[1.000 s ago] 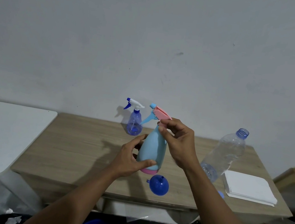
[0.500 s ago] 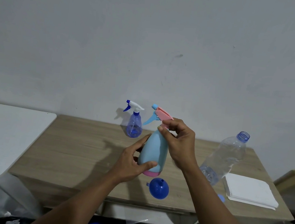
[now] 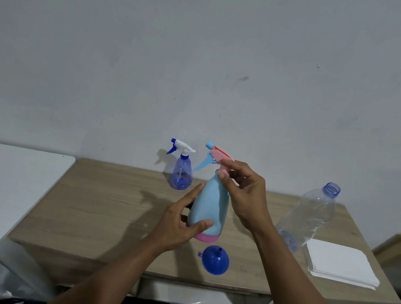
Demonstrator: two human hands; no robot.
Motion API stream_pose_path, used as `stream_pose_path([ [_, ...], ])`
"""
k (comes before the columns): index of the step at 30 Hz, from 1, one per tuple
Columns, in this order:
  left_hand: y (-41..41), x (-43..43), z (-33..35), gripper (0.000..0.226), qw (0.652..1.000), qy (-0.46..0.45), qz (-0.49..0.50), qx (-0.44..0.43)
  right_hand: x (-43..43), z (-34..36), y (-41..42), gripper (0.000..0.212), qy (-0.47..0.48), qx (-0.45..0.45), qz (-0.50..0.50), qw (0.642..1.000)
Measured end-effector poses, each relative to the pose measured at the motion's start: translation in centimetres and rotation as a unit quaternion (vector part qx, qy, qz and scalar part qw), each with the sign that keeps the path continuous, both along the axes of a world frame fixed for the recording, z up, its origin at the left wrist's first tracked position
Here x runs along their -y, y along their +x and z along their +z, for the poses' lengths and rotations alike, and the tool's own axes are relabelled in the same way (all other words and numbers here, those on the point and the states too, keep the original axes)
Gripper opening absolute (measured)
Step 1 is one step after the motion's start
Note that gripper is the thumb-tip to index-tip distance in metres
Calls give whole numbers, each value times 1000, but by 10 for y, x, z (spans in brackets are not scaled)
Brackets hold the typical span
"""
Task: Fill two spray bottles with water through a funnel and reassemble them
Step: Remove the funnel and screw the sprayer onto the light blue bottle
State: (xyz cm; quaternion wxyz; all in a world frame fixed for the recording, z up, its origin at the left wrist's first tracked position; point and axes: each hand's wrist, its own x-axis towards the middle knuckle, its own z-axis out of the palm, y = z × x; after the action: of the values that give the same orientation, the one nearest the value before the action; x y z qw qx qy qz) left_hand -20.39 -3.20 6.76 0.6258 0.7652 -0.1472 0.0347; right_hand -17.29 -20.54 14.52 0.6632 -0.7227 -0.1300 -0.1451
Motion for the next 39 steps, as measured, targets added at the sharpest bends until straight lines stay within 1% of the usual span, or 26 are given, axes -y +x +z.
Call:
stream_pose_path([
  [2,0,0,0,85,1000,5,-4,-1,-1,0,1,26,-1,7,-11,1000],
  [6,1,-1,-3,83,1000,3,-3,-4,-8,-5,-1,21,23,-19,-14,999],
  [8,1,-3,-2,80,1000,4,-14,-11,-10,-7,-3,28,43,-26,-21,999],
  [10,1,-4,-1,77,999,-3,-30,-24,-11,-6,-3,41,94,-55,-14,994],
  [12,0,-4,-5,76,998,-19,-42,-34,-10,-5,0,45,116,-90,-4,989],
  [13,-1,-4,-8,77,998,-26,-52,-40,-9,-5,2,40,99,-105,-2,990],
  [15,-2,-2,-15,79,996,-30,-68,-51,-8,-9,6,22,57,-140,7,988],
  [16,-2,-1,-19,80,996,-25,-65,-56,-8,-12,8,16,46,-159,15,986],
  [19,2,-8,-40,73,995,-30,-4,-90,0,-23,10,21,44,-181,21,982],
  [20,4,-14,-51,68,995,-13,31,-98,4,-27,9,23,48,-184,23,981],
  [21,5,-21,-63,64,992,23,69,-101,9,-31,8,25,37,-188,24,981],
  [23,9,-40,-88,71,974,141,126,-121,17,-43,4,32,-26,-215,21,976],
  [24,11,-49,-100,79,955,227,127,-143,21,-52,1,35,-62,-242,20,968],
  [25,12,-57,-110,87,926,316,109,-175,24,-63,-2,38,-101,-275,19,956],
  [26,11,-63,-119,94,894,383,86,-215,28,-74,-6,40,-150,-301,18,942],
  [27,10,-69,-126,99,869,422,60,-253,32,-85,-9,42,-200,-316,20,927],
  [28,9,-72,-133,101,852,442,36,-279,36,-94,-12,43,-240,-325,27,914],
  [30,7,-75,-146,104,836,465,5,-290,39,-105,-17,43,-269,-340,36,901],
  [34,2,-72,-154,102,843,464,20,-271,41,-117,-14,57,-310,-369,25,876],
  [36,0,-72,-158,99,847,466,32,-253,45,-126,-13,58,-328,-382,15,864],
  [39,0,-71,-161,98,853,462,51,-238,55,-137,-9,51,-330,-373,-22,867],
])
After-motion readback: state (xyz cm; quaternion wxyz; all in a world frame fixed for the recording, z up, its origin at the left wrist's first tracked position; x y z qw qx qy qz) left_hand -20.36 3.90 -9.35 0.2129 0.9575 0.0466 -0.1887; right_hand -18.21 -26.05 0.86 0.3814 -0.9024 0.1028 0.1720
